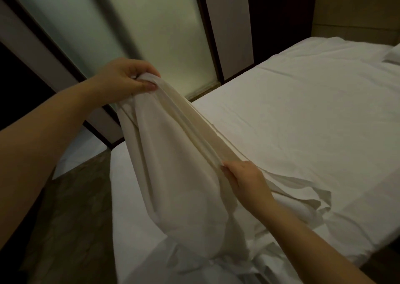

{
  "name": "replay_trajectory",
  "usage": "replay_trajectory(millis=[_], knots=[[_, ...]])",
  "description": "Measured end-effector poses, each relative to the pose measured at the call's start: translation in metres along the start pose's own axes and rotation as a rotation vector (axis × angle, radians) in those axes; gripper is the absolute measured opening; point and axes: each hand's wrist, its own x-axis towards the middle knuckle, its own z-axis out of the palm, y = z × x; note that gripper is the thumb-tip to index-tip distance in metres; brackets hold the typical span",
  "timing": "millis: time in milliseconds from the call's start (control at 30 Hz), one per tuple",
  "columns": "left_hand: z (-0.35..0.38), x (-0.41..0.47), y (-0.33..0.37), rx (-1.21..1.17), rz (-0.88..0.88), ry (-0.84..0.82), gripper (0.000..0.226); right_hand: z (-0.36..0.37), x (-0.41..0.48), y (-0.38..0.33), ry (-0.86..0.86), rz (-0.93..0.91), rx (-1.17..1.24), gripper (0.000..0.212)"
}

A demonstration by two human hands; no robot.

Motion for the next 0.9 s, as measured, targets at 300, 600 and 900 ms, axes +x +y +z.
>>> replay_trajectory(millis=[300,600,900], knots=[[0.0,-0.001,-0.003,-0.018,0.04,0.031,0.054,0.002,0.001,-0.005,-0.146,0.301,0.138,0.053],[-0.001,-0.002,-0.004,-0.052,0.064,0.017,0.055,-0.005,0.037,0.02,-0.041,0.41,0.124,0.044],[0.002,-0.002,0.001,-0.094,0.059,0.004,0.052,-0.012,0.08,-0.013,-0.053,0.372,0.244,0.035]])
